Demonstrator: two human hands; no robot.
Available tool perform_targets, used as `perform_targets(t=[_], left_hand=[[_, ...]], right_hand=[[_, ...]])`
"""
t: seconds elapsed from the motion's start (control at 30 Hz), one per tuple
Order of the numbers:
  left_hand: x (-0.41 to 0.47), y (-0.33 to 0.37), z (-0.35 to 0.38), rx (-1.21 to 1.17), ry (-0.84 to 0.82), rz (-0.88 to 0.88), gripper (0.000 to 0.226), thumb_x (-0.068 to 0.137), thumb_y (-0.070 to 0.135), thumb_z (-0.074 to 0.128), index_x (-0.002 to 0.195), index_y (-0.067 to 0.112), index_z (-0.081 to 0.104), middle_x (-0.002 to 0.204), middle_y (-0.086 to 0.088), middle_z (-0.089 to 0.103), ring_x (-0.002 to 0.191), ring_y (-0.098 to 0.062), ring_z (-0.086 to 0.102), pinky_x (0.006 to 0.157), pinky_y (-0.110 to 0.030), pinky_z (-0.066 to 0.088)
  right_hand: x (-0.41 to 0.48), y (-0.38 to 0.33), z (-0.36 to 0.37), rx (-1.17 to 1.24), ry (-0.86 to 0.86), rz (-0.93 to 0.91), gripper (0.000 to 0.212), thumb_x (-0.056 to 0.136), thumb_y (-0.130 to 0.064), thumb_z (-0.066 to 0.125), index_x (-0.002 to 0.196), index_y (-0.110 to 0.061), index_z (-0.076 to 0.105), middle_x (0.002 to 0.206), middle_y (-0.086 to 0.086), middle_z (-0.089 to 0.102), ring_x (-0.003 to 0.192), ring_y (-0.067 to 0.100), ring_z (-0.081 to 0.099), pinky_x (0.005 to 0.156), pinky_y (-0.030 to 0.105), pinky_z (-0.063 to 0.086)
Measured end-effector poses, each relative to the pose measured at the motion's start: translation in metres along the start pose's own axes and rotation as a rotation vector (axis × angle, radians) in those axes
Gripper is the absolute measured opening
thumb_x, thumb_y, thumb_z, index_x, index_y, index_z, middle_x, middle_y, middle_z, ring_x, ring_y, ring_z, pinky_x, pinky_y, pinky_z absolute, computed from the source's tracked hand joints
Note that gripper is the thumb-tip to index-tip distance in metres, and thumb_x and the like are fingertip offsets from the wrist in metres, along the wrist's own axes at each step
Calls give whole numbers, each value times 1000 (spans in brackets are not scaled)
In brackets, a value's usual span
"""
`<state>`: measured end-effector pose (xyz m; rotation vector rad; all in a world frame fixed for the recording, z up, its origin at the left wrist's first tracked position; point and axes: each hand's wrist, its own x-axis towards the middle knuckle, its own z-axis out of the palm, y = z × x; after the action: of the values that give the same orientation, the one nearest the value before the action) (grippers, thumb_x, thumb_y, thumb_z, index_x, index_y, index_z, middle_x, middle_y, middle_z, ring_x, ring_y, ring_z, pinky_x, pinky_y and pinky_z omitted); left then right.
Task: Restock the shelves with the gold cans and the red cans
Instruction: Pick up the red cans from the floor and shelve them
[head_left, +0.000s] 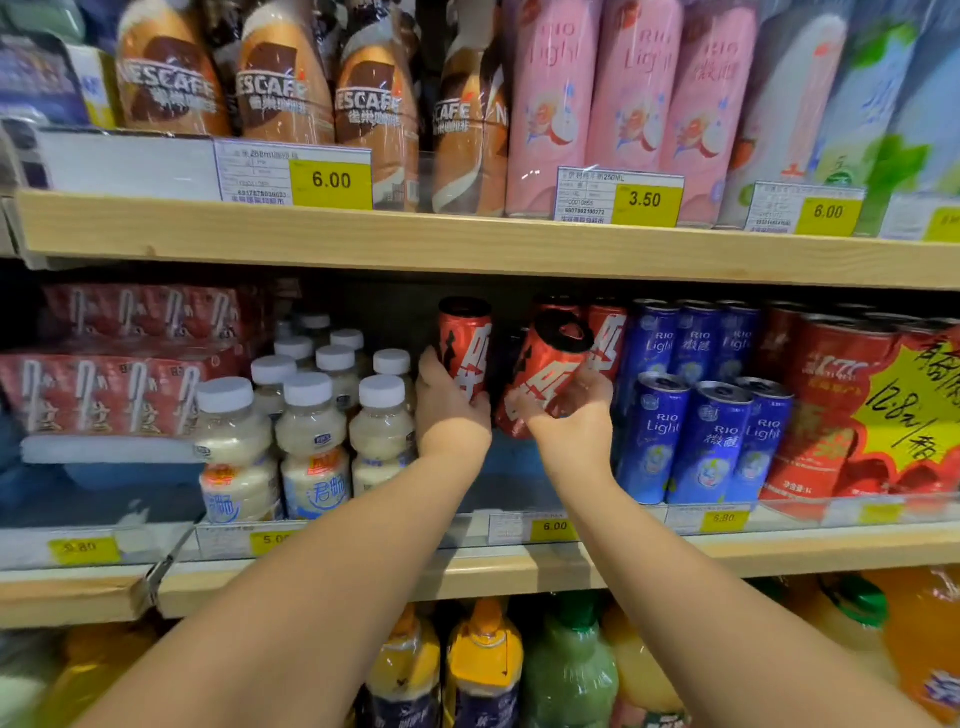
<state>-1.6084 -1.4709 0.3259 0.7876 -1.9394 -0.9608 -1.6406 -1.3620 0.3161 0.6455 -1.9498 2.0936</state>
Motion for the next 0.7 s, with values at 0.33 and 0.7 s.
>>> perform_targets(t=[0.33, 0.7], left_hand=[[-26, -12, 21, 1, 87, -75, 79, 91, 12, 50, 149, 14, -4, 159, -8, 5, 143, -24, 10, 105, -25, 4], [-11, -7, 12, 64, -87, -94, 86, 89, 18, 52, 148, 15, -10, 157, -13, 12, 139, -33, 24, 109, -45, 25]], right_hand=[[24, 1, 29, -227, -9, -26, 60, 77, -20, 76, 128, -9, 48, 126, 6, 55, 112, 14, 53, 94, 17, 40], [29, 7, 46, -277, 88, 30, 63, 79, -31, 74, 132, -13, 46, 132, 8, 52, 124, 24, 48, 100, 39, 41]])
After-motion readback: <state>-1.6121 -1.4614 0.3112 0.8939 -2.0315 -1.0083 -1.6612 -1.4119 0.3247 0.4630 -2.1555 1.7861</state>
